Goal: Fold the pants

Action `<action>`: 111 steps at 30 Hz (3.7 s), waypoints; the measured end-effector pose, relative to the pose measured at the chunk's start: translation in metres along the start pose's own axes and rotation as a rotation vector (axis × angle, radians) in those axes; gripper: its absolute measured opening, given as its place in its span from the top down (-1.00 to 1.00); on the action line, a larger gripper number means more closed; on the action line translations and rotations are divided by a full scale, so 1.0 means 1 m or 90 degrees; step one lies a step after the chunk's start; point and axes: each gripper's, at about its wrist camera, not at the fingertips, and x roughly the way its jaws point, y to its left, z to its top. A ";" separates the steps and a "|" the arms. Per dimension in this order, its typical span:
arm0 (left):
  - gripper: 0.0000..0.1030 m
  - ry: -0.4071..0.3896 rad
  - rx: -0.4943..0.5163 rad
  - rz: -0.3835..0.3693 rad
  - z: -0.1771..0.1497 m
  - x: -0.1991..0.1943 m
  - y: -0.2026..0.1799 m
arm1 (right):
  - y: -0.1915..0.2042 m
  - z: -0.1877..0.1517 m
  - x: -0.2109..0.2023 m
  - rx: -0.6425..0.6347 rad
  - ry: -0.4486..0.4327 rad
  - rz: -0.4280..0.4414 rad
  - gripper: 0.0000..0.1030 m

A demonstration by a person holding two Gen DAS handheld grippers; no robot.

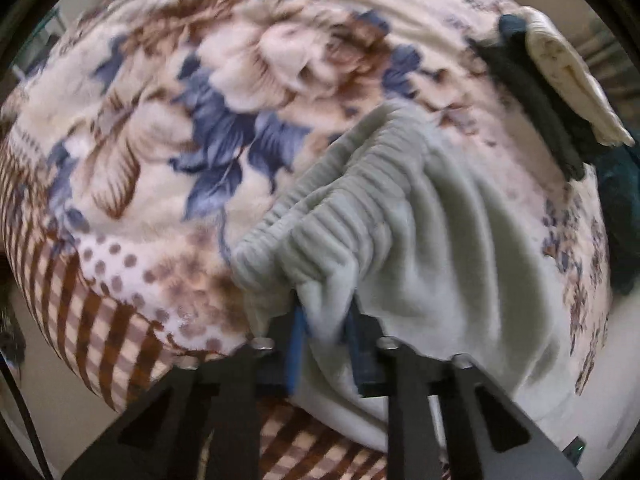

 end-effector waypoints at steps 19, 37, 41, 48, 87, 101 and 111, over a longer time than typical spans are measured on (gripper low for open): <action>0.35 0.057 -0.009 0.070 -0.016 0.015 0.026 | -0.005 0.004 0.004 -0.043 0.056 -0.015 0.66; -0.66 0.028 0.384 0.078 -0.184 0.013 -0.307 | -0.165 0.157 -0.176 0.052 -0.192 0.060 -0.42; -0.66 0.033 0.395 0.091 -0.199 0.036 -0.358 | -0.231 0.238 -0.193 0.128 -0.214 0.050 -0.26; -0.66 0.067 0.404 0.123 -0.242 0.064 -0.409 | -0.243 0.306 -0.163 0.114 -0.145 0.073 0.82; -0.65 0.063 0.012 0.103 -0.033 0.016 -0.013 | -0.041 0.030 -0.031 0.021 0.069 0.100 0.35; 0.61 0.004 0.015 0.012 -0.019 -0.004 0.022 | 0.051 -0.022 -0.066 -0.112 -0.031 0.068 0.83; 0.32 0.016 0.145 0.095 -0.047 -0.036 -0.026 | -0.010 0.013 -0.041 -0.018 0.098 0.139 -0.57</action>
